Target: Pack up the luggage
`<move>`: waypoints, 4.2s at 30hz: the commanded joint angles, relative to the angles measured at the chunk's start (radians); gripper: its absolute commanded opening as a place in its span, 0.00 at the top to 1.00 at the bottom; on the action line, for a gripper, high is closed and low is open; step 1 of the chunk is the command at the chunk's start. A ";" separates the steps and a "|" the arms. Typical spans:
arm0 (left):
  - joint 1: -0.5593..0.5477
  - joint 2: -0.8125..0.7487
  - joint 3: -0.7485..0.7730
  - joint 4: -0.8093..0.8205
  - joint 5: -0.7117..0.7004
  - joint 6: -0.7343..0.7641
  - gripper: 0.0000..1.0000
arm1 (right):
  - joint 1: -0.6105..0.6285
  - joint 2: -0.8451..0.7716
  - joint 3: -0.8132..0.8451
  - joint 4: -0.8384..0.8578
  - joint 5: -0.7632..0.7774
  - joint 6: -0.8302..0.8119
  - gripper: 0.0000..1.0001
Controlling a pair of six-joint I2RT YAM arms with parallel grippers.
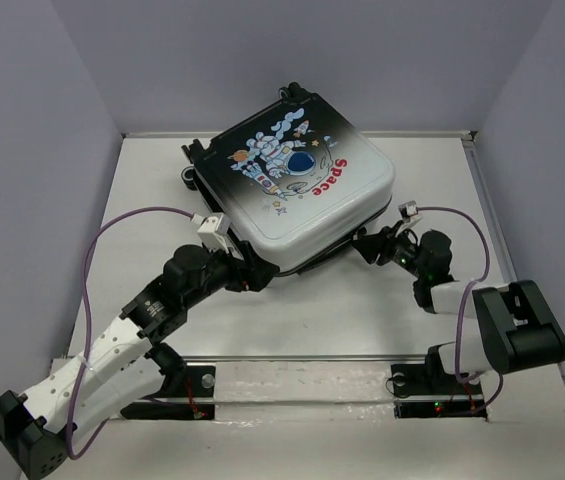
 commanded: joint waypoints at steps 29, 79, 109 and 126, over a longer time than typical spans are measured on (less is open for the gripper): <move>0.002 0.281 0.198 0.310 -0.052 0.038 0.01 | 0.673 0.065 -0.016 0.044 0.463 0.072 0.93; 0.797 1.076 0.768 0.319 0.370 -0.193 0.01 | 1.212 0.072 0.056 -0.040 0.879 0.283 0.93; 0.798 0.414 0.140 0.582 0.252 -0.321 0.94 | 0.781 -0.419 0.223 -0.685 0.826 0.103 0.93; 0.645 -0.106 -0.207 0.297 0.235 -0.261 0.94 | 1.111 0.230 0.565 -0.456 0.746 0.062 0.93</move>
